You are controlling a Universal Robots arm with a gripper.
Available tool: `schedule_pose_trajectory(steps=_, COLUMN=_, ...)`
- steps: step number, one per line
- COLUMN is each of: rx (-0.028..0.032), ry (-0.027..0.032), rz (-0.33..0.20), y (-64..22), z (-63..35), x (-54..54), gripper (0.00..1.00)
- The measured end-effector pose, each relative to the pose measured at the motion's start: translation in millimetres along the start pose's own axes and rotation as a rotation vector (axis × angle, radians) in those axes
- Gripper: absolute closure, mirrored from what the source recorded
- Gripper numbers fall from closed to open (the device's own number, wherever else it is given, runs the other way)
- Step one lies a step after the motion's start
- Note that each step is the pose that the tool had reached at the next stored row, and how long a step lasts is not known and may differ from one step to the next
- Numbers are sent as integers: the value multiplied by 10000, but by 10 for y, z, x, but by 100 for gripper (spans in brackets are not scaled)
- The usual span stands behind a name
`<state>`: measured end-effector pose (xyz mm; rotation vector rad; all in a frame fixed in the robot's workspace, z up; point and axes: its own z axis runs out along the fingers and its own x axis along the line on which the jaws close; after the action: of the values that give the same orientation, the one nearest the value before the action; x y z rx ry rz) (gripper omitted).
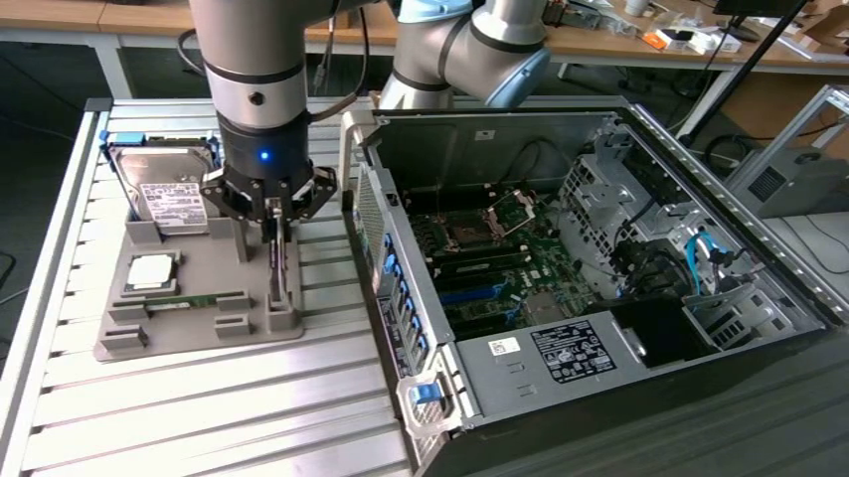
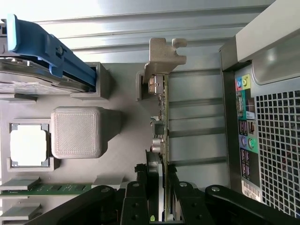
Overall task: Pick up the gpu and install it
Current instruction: 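Pick up the gpu and move the gpu toward the slot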
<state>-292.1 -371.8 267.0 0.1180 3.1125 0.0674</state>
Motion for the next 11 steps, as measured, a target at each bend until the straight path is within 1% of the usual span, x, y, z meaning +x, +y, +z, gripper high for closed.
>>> schedule_pose_trajectory(steps=11, rx=0, ry=0, rz=0, y=4, z=-88, x=-2, gripper=73)
